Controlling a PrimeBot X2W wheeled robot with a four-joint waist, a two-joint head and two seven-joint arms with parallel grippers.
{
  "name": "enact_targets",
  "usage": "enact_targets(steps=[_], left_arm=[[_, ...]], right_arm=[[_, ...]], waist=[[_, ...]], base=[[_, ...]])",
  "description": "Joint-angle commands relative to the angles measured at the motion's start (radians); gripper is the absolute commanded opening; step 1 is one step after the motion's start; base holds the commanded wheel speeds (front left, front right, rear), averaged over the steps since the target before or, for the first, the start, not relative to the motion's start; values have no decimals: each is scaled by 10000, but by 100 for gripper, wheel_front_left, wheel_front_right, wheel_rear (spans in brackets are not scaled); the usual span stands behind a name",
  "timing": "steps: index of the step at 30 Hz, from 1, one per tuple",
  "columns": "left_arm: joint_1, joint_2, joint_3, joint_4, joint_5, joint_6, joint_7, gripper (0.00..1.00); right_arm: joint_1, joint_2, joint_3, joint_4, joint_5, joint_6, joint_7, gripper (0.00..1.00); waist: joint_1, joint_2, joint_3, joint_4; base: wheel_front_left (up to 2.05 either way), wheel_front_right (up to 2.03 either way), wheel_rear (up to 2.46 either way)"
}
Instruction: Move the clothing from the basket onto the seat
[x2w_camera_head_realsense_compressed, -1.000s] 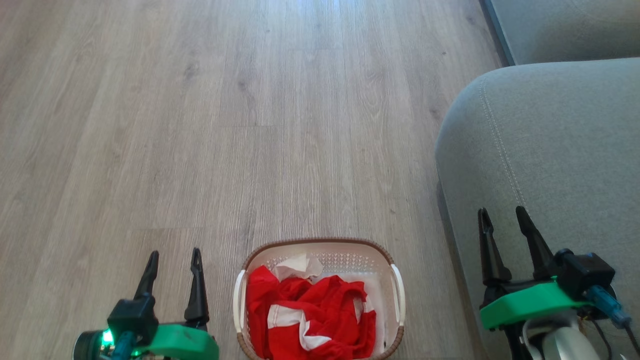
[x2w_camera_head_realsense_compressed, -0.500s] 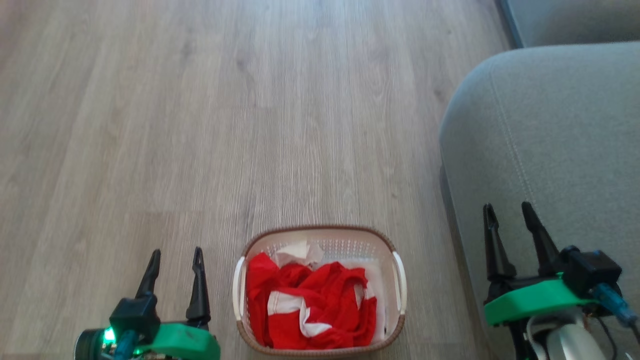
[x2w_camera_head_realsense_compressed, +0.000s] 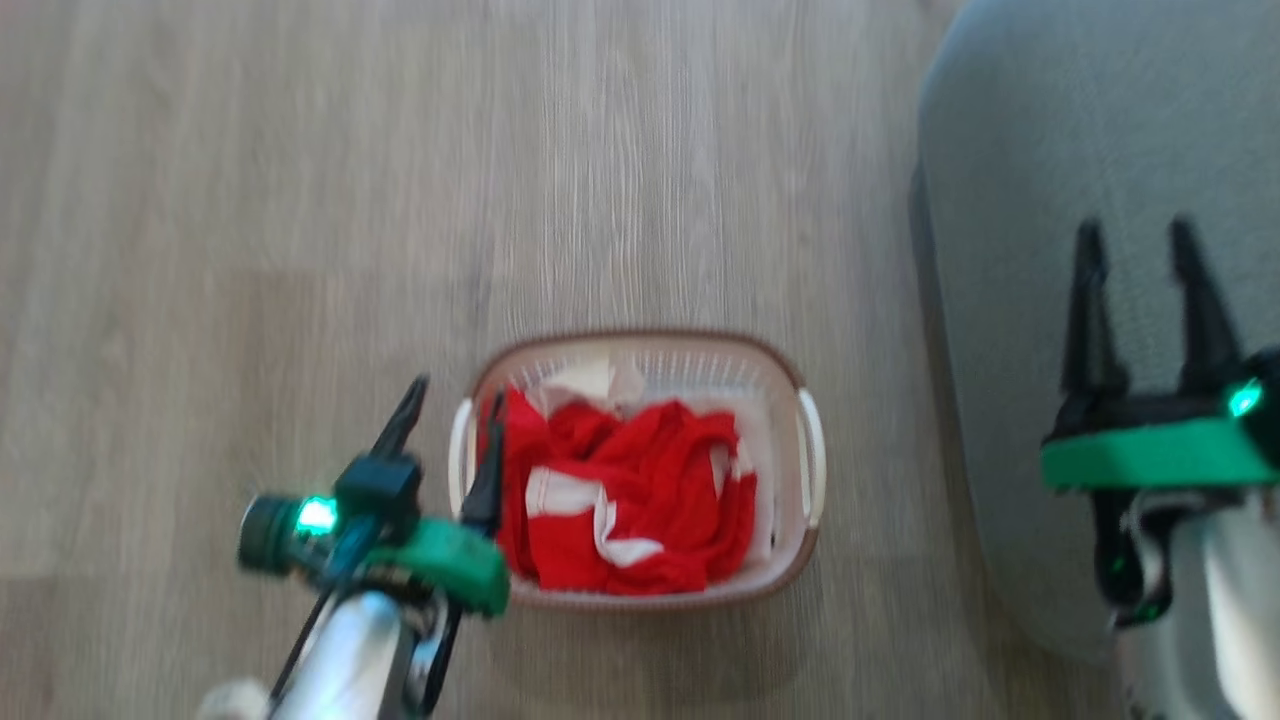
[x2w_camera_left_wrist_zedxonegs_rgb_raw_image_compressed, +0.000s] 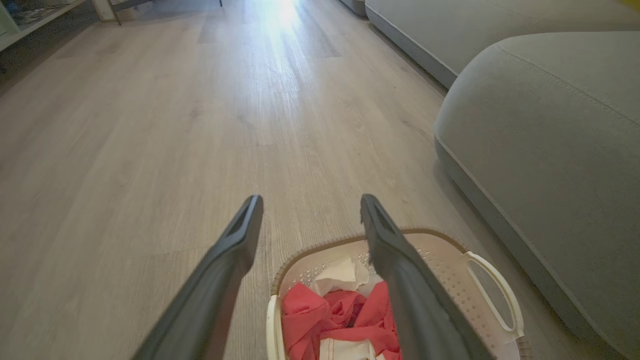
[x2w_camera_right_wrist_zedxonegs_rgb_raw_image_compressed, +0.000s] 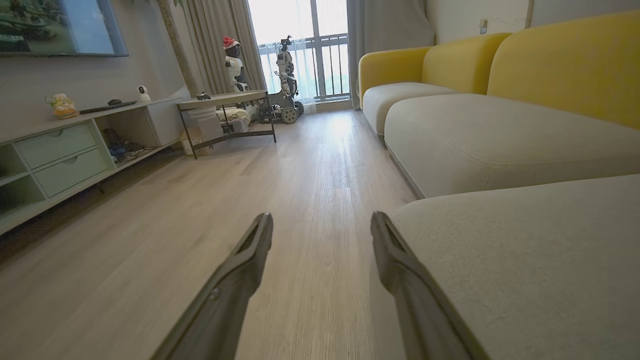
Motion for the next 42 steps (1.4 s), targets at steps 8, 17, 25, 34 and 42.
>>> enact_targets(steps=[8, 17, 25, 34, 42], left_arm=[[-2255, 15, -1287, 1932, 337, -588, -126, 100], [-4478, 15, -3386, 4844, -296, -999, -126, 100], [-5753, 14, -5031, 6391, -1289, -1217, 127, 100], [-6974, 14, -6325, 7348, -1653, -918, 440, 100], [-7694, 14, -6724, 8295, -1803, -351, 723, 100]], right_arm=[[-1412, -123, -353, -1114, -475, -2, -93, 100], [-2341, -123, -379, -2194, -651, -2, -93, 100], [-2835, -123, -65, -2720, -561, -2, -93, 100], [-3038, -123, 91, -3313, -364, -2, -93, 100], [-3048, -123, 203, -3378, -101, -2, -93, 100]], waist=[[-1, 0, 2643, -121], [-1, 0, 4421, -334], [-1, 0, 5460, -757], [-1, 0, 6410, -1075], [-1, 0, 6659, -1263]], base=[[0, 0, 0], [0, 0, 0], [0, 0, 0], [0, 0, 0], [0, 0, 0]])
